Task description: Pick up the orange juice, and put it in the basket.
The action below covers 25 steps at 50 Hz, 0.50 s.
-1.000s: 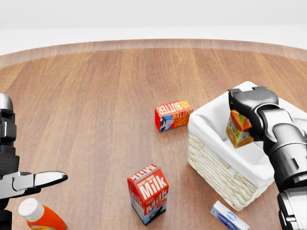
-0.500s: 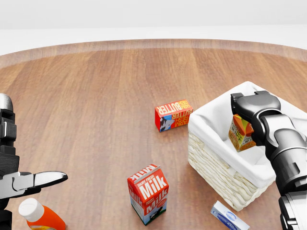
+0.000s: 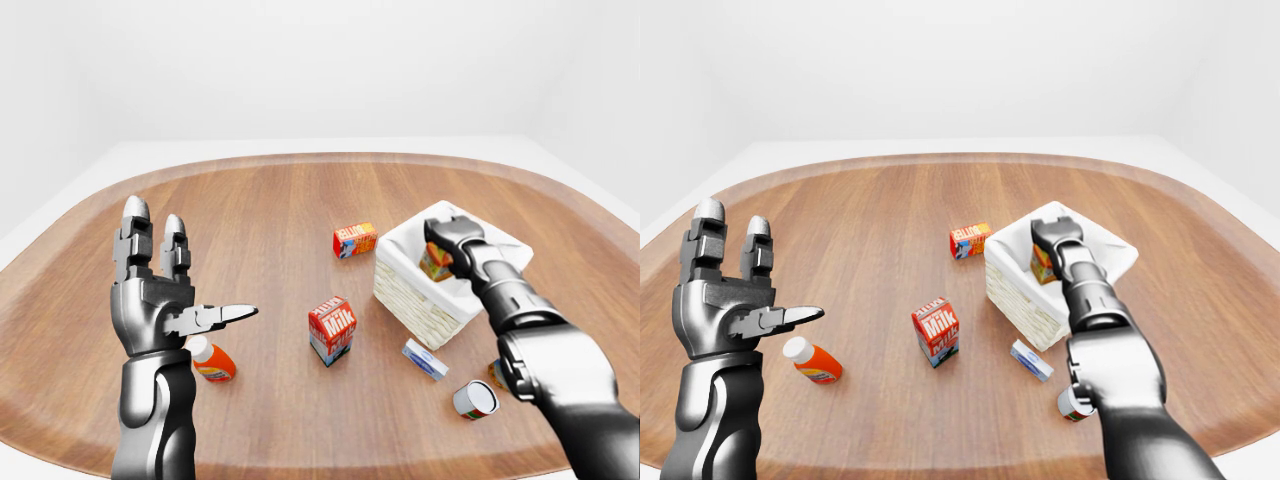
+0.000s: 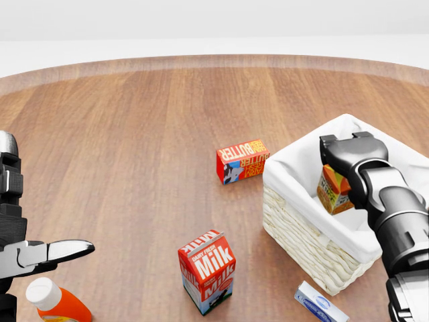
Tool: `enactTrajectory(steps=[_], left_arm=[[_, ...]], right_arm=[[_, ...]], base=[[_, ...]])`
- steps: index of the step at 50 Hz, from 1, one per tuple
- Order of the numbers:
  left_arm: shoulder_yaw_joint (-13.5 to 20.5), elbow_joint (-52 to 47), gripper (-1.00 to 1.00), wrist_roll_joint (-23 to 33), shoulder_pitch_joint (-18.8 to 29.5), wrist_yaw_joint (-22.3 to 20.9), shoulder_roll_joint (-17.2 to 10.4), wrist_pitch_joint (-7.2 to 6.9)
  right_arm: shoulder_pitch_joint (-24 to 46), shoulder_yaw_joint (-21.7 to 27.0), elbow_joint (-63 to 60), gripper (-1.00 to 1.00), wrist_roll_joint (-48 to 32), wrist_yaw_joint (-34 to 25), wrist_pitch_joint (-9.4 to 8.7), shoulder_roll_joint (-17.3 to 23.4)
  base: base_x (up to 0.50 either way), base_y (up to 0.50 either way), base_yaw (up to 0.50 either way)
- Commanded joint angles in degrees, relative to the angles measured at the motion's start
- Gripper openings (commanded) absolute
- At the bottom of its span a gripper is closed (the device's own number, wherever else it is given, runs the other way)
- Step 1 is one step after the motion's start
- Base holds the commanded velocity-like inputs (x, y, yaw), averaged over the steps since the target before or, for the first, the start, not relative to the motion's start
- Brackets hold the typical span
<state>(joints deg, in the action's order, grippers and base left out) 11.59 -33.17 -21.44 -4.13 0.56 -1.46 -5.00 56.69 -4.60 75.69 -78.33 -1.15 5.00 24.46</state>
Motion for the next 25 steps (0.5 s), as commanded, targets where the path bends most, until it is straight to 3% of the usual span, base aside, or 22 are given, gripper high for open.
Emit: enactTrajectory(steps=[1, 6, 8, 10, 11, 13, 14, 15, 16, 17, 25], left_arm=[[0.0, 0.0, 1.00, 0.0, 0.0, 0.0, 0.0, 0.00], [0.0, 0.0, 1.00, 0.0, 0.0, 0.0, 0.0, 0.00], [0.0, 0.0, 1.00, 0.0, 0.0, 0.0, 0.0, 0.00], [0.0, 0.0, 1.00, 0.0, 0.0, 0.0, 0.0, 0.00], [0.0, 0.0, 1.00, 0.0, 0.0, 0.0, 0.0, 0.00], [0.0, 0.0, 1.00, 0.0, 0.0, 0.0, 0.0, 0.00], [0.0, 0.0, 1.00, 0.0, 0.0, 0.0, 0.0, 0.00], [0.0, 0.0, 1.00, 0.0, 0.0, 0.0, 0.0, 0.00], [0.0, 0.0, 1.00, 0.0, 0.0, 0.0, 0.0, 0.00], [0.0, 0.0, 1.00, 0.0, 0.0, 0.0, 0.0, 0.00], [0.0, 0.0, 1.00, 0.0, 0.0, 0.0, 0.0, 0.00]], right_arm=[[-0.1, 0.2, -0.3, -1.00, -0.6, 2.0, 0.00, -0.2], [-0.2, 0.2, -0.3, -1.00, -0.6, 2.0, 0.00, 0.1], [-0.3, 0.2, -0.3, -0.90, -0.7, 2.1, 0.00, 0.2], [-0.3, 0.2, -0.2, -0.64, -0.7, 2.2, 0.00, 0.3], [-0.2, 0.3, -0.2, -0.24, -0.7, 2.1, 0.00, 0.3], [-0.2, 0.3, -0.1, 0.18, -0.7, 2.2, 0.00, 0.4], [-0.2, 0.3, -0.1, 0.24, -0.7, 2.2, 0.00, 0.4], [-0.2, 0.3, -0.1, 0.60, -0.7, 2.2, 0.00, 0.4], [-0.2, 0.3, -0.1, 0.60, -0.7, 2.2, 0.00, 0.4], [-0.2, 0.3, -0.1, 0.98, -0.7, 2.3, 0.00, 0.4], [-0.3, 0.3, -0.4, 1.00, -0.7, 2.4, 0.00, 0.4]], base=[[0.00, 0.00, 0.00], [0.00, 0.00, 0.00], [0.00, 0.00, 0.00], [0.00, 0.00, 0.00], [0.00, 0.00, 0.00], [0.00, 0.00, 0.00], [0.00, 0.00, 0.00], [0.00, 0.00, 0.00], [0.00, 0.00, 0.00], [0.00, 0.00, 0.00], [0.00, 0.00, 0.00]])
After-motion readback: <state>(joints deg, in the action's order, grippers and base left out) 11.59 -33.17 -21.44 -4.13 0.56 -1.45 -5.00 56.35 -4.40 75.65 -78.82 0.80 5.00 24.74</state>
